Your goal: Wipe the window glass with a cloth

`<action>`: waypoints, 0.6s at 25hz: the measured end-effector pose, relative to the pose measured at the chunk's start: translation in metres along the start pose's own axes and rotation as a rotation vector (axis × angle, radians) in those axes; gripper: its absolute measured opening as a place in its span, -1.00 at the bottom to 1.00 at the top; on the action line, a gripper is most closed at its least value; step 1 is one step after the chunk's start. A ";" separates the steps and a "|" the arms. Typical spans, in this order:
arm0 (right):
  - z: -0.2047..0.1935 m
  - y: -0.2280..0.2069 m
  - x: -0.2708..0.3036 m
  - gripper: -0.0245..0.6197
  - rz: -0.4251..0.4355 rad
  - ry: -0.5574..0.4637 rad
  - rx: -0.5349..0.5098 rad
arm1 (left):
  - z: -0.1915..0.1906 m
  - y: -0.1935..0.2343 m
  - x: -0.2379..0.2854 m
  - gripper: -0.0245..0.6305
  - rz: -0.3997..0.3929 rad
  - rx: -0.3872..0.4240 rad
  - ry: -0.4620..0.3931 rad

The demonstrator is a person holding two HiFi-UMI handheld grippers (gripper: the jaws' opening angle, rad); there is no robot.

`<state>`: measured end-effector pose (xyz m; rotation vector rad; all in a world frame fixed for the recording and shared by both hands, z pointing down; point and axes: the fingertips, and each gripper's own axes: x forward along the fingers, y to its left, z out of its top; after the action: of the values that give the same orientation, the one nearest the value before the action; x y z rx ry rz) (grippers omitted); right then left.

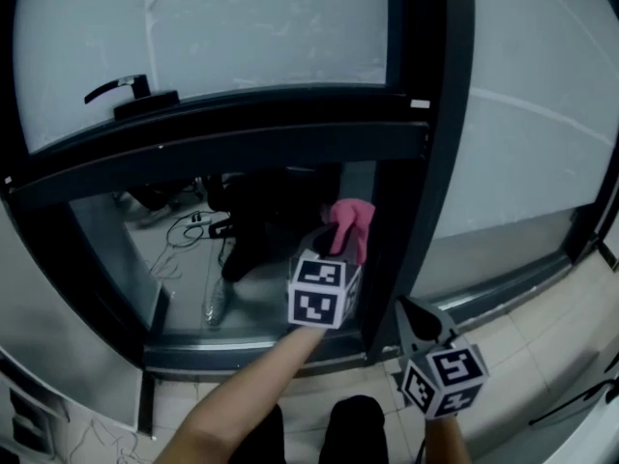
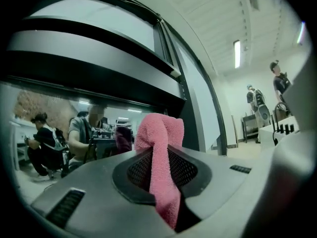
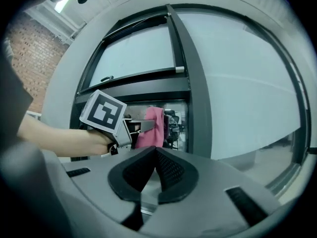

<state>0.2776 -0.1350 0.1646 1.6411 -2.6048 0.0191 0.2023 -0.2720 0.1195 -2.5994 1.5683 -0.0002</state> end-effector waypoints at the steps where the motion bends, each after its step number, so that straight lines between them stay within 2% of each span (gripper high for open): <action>1: -0.002 -0.007 -0.004 -0.90 -0.011 0.001 0.004 | -0.002 -0.008 0.009 -0.74 -0.009 0.000 0.004; 7: -0.014 -0.043 -0.018 -0.90 -0.048 0.024 0.010 | -0.018 -0.037 0.057 -0.74 -0.023 0.006 0.022; 15: -0.025 -0.063 -0.006 -0.90 -0.047 0.032 0.034 | -0.041 -0.045 0.101 -0.74 -0.009 -0.013 0.038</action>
<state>0.3377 -0.1557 0.1877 1.6981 -2.5557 0.0867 0.2873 -0.3443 0.1587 -2.6316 1.5742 -0.0403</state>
